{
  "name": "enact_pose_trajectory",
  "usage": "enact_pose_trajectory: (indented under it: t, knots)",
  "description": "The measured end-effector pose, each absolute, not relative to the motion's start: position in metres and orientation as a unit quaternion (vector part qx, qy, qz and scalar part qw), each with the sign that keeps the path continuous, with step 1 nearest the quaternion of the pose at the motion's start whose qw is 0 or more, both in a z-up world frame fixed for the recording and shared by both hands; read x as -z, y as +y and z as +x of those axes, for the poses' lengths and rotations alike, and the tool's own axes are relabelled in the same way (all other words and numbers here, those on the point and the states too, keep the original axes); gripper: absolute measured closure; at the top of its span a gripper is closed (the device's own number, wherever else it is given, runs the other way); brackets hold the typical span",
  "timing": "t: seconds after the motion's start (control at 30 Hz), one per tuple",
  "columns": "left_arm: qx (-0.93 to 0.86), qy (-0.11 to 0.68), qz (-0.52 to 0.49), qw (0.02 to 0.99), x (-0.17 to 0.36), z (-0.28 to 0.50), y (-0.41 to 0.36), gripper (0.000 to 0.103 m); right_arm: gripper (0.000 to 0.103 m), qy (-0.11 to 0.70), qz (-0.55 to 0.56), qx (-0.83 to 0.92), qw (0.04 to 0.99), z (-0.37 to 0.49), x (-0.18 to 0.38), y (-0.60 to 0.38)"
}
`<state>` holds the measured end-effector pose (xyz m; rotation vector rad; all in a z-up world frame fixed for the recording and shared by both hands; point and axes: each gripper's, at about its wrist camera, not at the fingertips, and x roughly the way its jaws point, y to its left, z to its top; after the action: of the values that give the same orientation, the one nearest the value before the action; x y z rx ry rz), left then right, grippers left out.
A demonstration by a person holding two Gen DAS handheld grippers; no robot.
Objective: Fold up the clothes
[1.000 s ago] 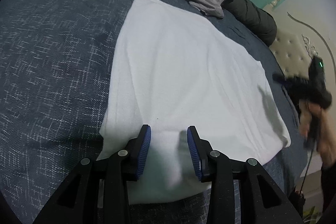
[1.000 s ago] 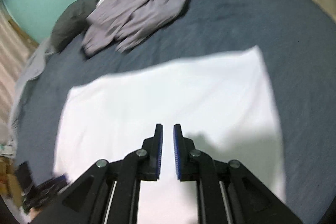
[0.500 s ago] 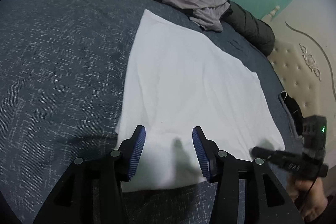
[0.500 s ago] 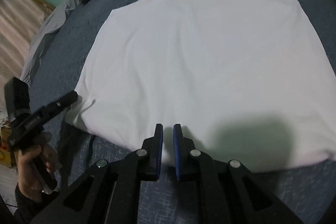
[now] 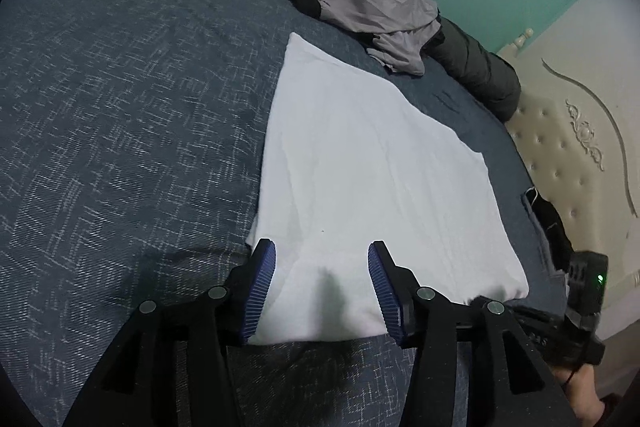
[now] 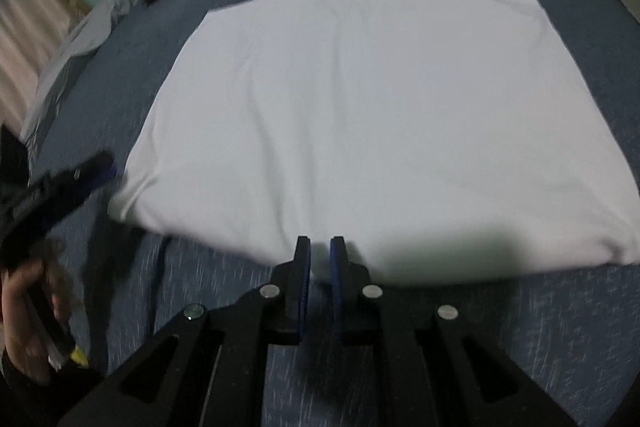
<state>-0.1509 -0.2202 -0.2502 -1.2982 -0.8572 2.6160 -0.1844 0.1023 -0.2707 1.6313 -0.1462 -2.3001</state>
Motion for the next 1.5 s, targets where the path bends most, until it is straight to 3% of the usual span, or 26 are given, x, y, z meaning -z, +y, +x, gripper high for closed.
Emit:
enact_pose_trajectory:
  t: [0.23,0.63,0.77,1.13,1.43,1.5]
  knots:
    - [-0.838,-0.331,-0.432,0.054,0.257,-0.145,-0.239,0.040,0.094,-0.068,0.579,0.794,0.172,-0.183,0.276,0.104]
    - [-0.825,-0.346,-0.447,0.013,0.266,-0.111,-0.241,0.038,0.094,-0.189,0.494,0.843,0.104,-0.164,0.246,0.220]
    - [-0.819,-0.351,-0.455,0.000,0.268,-0.103,-0.236,0.037,0.079,-0.254,0.469,0.842,0.083,-0.154,0.250,0.275]
    - [-0.802,-0.413,-0.429,-0.035,0.295,-0.110,-0.225,0.037,0.078,-0.333,0.426,0.834,0.108,-0.146,0.262,0.319]
    - [-0.824,-0.402,-0.398,-0.040,0.291,-0.128,-0.214,0.037,0.071,-0.361,0.412,0.832,0.089,-0.139,0.268,0.349]
    - [-0.826,-0.393,-0.402,-0.034,0.290,-0.133,-0.210,0.044,0.071,-0.364,0.409,0.833,0.086,-0.139,0.269,0.353]
